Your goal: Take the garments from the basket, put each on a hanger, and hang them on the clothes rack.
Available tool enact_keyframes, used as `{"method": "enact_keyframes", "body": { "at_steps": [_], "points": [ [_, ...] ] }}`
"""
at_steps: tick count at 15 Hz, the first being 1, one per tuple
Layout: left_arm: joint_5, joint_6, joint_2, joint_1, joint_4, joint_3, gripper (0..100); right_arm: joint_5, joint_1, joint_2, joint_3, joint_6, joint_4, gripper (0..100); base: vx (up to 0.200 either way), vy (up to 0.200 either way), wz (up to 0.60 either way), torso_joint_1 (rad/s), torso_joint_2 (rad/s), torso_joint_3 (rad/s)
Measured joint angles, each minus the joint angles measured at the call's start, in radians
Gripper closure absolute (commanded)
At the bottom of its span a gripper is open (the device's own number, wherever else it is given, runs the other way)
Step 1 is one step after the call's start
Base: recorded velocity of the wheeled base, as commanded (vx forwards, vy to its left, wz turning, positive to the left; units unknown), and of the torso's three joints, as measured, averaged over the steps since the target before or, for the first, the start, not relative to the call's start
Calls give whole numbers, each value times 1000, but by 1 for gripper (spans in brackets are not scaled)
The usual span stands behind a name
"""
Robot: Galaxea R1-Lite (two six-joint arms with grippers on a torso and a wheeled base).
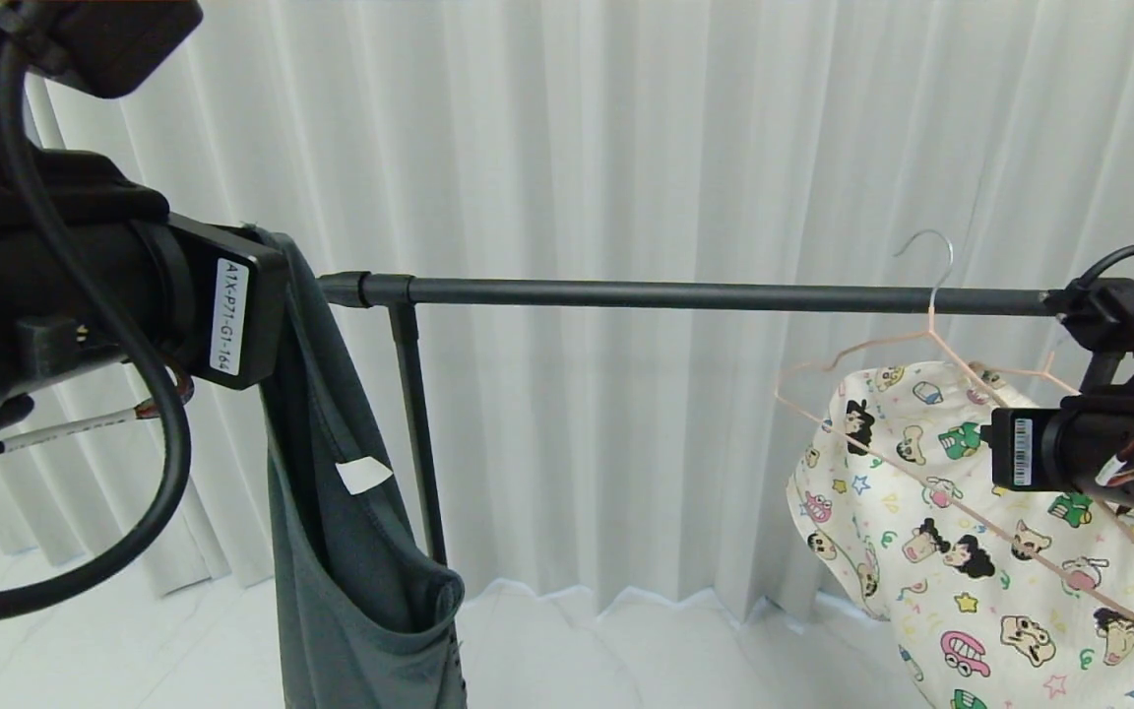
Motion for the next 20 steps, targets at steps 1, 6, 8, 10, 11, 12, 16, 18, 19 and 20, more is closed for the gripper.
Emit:
{"method": "enact_keyframes", "body": {
  "at_steps": [1,6,8,10,11,12,16,18,19,20],
  "points": [
    [0,0,0,0,0,0,100,0,0,-9,22,-17,-65,100,0,0,0,0,0,0],
    [0,0,0,-1,-28,16,100,32,0,-63,132,-89,-193,100,0,0,0,0,0,0],
    [0,6,0,0,-89,46,100,85,-2,-129,175,-116,-205,100,0,0,0,0,0,0],
    [0,10,0,0,-106,69,100,119,-3,-202,208,-147,-207,100,0,0,0,0,0,0],
    [0,10,0,0,-108,76,100,127,-3,-242,227,-165,-206,100,0,0,0,0,0,0],
    [1,10,0,0,-108,79,100,137,-4,-280,247,-177,-205,100,0,0,0,0,0,0],
    [15,10,0,0,-107,81,100,163,-4,-384,291,-184,-181,100,-200,0,0,5,4,2],
    [16,10,0,-1,-109,81,100,165,-3,-410,296,-186,-181,100,-200,0,0,-5,-5,10],
    [16,10,0,-1,-109,81,100,167,-3,-420,297,-186,-181,100,-200,0,0,-7,-2,7],
    [16,10,0,-1,-108,81,100,179,-3,-428,299,-186,-181,100,-200,0,0,-2,7,2]
  ]
}}
